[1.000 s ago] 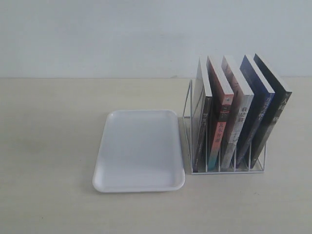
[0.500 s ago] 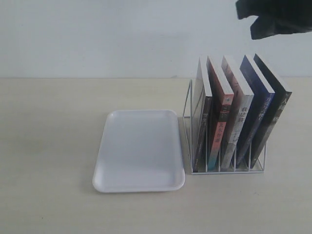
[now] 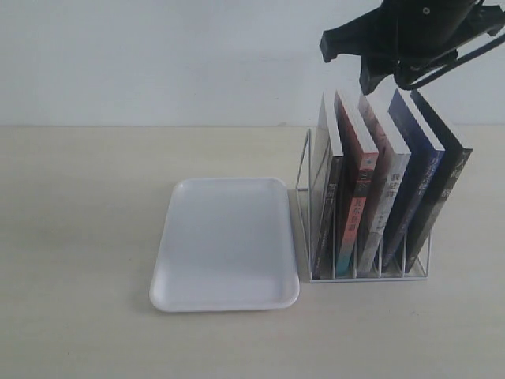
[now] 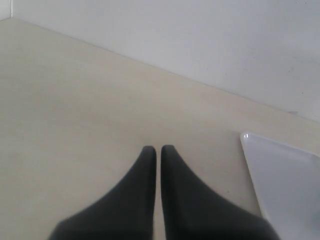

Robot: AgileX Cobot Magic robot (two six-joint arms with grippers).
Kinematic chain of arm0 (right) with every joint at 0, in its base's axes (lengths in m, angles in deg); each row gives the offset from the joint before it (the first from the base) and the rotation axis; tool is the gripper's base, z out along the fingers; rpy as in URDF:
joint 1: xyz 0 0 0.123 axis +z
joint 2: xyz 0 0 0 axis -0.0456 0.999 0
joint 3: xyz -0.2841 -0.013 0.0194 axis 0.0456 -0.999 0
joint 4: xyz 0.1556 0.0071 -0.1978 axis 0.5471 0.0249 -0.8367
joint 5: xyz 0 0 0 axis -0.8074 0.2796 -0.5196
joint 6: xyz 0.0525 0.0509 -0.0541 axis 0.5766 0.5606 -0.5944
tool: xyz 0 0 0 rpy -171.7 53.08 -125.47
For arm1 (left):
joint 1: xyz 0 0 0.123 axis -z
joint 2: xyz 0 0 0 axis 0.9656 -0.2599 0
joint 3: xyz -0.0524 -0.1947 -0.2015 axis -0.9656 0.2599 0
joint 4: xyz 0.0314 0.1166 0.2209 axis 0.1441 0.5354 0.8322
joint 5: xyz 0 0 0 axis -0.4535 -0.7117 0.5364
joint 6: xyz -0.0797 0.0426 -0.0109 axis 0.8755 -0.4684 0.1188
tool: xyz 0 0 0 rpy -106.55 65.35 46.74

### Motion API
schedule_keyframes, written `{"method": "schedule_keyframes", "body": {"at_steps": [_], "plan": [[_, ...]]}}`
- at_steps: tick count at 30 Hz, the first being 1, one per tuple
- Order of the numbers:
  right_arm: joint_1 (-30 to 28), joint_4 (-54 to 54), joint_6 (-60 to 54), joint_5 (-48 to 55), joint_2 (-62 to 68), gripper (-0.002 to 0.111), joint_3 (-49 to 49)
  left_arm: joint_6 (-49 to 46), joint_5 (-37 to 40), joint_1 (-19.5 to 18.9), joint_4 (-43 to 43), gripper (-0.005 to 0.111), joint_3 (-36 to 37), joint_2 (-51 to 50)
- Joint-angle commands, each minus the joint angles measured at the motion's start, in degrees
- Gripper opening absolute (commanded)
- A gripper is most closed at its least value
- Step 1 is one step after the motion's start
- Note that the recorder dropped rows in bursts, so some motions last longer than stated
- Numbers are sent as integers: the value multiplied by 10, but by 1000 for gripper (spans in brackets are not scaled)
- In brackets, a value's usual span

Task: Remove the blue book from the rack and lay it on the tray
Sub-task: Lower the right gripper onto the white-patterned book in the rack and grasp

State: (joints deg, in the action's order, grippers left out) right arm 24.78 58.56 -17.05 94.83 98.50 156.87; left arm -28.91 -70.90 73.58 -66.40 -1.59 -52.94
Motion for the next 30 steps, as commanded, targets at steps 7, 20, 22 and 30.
{"method": "schedule_keyframes", "body": {"at_steps": [7,20,22,30], "plan": [[-6,-37,25,26,19,43,5,-2,-7,-1,0,4,2,2],[-6,-31,25,26,51,43,2,-2,-7,-1,0,4,2,2],[-6,-27,25,26,61,43,2,-2,-7,-1,0,4,2,2],[-6,-25,25,34,94,37,2,-2,-7,-1,0,4,2,2]]}}
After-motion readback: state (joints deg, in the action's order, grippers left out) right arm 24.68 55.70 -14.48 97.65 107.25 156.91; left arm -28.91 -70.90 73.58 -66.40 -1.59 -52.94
